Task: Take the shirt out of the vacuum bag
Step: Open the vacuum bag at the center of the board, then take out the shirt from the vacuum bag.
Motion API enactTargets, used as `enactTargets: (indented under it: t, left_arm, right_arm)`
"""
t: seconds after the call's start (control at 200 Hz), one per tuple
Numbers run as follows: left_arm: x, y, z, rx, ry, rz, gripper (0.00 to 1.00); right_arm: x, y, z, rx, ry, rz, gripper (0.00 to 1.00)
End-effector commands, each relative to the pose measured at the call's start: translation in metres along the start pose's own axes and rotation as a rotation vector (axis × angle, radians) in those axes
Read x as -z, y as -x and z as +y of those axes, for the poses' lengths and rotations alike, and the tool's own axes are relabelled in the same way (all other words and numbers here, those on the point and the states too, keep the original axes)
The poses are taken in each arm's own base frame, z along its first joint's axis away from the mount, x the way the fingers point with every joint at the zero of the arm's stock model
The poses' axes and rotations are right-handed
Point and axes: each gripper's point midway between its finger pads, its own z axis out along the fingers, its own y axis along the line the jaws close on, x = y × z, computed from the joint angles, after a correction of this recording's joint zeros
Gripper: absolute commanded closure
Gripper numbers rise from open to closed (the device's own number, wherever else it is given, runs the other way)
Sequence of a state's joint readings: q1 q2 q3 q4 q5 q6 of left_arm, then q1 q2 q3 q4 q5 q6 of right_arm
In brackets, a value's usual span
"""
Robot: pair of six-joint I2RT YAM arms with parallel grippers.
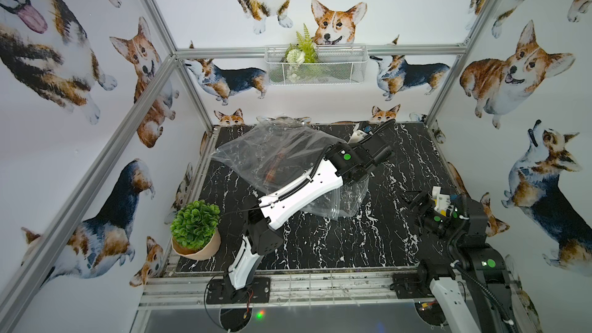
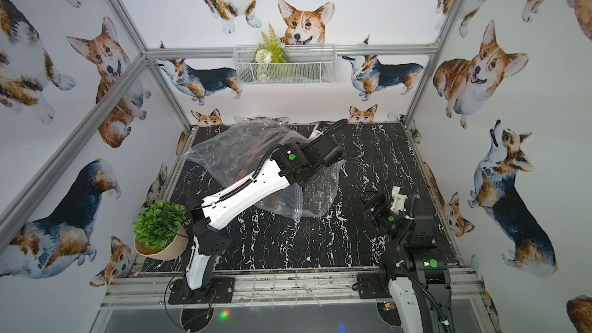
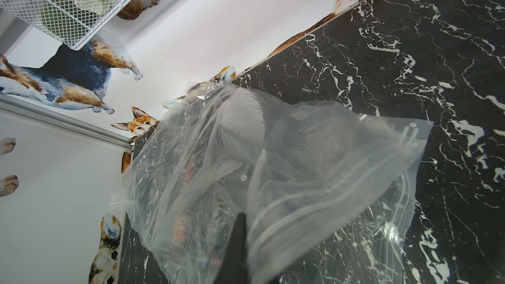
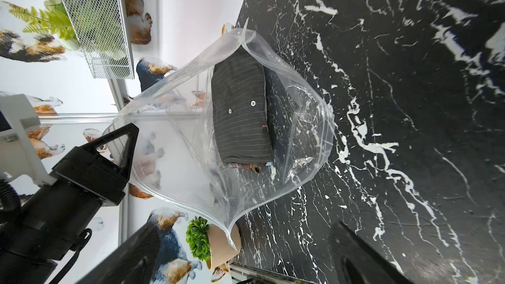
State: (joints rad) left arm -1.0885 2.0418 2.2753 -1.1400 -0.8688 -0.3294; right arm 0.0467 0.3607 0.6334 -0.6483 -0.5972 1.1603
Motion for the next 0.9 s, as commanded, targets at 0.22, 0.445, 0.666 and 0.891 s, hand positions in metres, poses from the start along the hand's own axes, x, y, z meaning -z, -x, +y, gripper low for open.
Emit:
enactTargets:
  t: [0.22,0.445,0.666,0.891]
  left_arm:
    - [0.011,-0.002,0.011,0.019,-0.012,0.022,1.0]
    - [0.022,-0.006,0.016,0.063,-0.062,0.043,1.0]
    - [0.032,-0.019,0.025,0.113,-0.098,0.054,1.0]
    - [0.032,-0.026,0.023,0.121,-0.118,0.069,1.0]
  right_arm:
    - [-0.028,-0.016,0.02,0.134,0.038,0.069,0.0]
    - [-0.091,-0.045,0.005,0.262,-0.079,0.127,0.0]
    - [-0.148,-0.051,0.01,0.273,-0.1,0.188,0.0]
    - [-0.197,-0.061,-0.001,0.241,-0.1,0.224,0.0]
